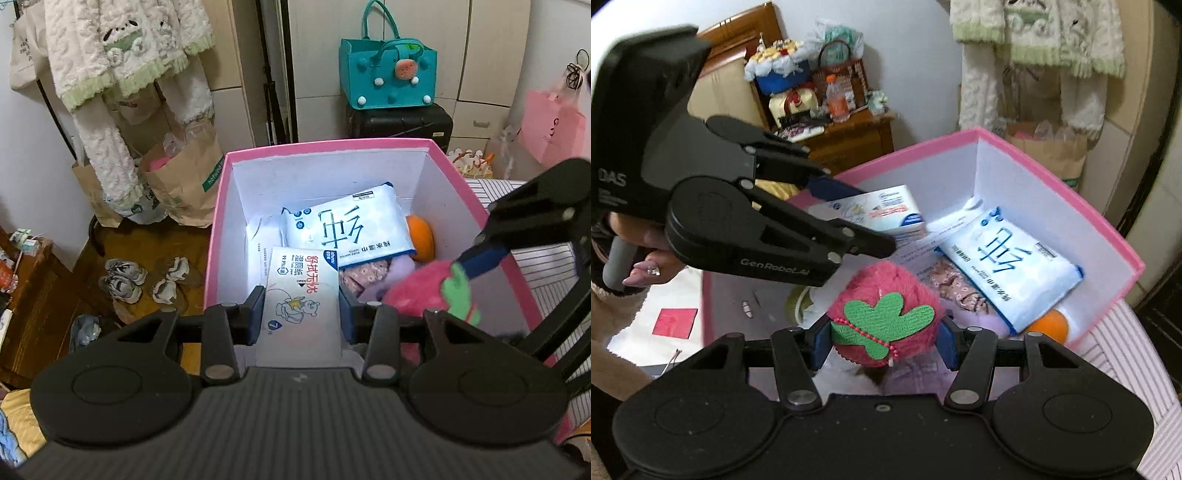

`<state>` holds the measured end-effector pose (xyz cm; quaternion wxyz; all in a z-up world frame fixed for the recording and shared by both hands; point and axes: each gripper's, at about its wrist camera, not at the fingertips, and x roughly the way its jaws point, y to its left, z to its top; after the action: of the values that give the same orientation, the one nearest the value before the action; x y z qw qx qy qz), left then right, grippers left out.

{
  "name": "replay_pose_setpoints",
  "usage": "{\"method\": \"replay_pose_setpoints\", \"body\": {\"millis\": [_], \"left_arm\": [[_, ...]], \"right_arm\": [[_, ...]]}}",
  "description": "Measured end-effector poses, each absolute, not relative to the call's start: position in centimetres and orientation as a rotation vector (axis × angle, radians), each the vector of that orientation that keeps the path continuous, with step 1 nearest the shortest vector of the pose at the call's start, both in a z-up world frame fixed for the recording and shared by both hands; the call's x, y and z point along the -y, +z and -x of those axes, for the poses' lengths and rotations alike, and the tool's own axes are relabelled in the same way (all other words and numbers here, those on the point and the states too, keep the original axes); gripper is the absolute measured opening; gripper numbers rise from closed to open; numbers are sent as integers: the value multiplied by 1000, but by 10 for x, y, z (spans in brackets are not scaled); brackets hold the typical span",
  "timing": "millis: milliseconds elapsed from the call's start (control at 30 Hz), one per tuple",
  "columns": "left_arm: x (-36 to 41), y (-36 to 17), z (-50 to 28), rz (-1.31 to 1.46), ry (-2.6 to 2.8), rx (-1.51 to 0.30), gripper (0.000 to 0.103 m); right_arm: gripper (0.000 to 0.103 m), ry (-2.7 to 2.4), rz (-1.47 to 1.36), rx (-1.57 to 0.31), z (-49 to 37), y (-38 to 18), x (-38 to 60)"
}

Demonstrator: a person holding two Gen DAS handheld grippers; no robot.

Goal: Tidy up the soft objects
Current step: 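Carry the tissue pack and strawberry puff with both tools into the pink box, then open both tools to release the tissue pack and puff in the box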

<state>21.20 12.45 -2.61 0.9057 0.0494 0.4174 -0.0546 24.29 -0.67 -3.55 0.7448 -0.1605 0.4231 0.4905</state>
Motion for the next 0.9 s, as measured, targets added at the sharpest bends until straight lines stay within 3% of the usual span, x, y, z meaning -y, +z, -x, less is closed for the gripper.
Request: {"method": "replay_pose_setpoints", "body": {"millis": [167, 333, 633, 833, 900], "left_arm": [[-126, -28, -217, -71, -122, -855, 40], [-127, -18, -210, -82, -67, -778, 41], [-133, -4, -182, -38, -66, -757, 44], [-121, 7, -157, -29, -103, -757, 48], [-117, 12, -148, -31, -110, -751, 55]], "right_arm": [[64, 1090, 341, -945, -251, -49, -8], [72, 1069, 328, -935, -251, -52, -9], [75, 998, 220, -857, -225, -21, 35], [76, 933, 195, -800, -197, 0, 64], [76, 909, 200, -781, -186, 6, 70]]}}
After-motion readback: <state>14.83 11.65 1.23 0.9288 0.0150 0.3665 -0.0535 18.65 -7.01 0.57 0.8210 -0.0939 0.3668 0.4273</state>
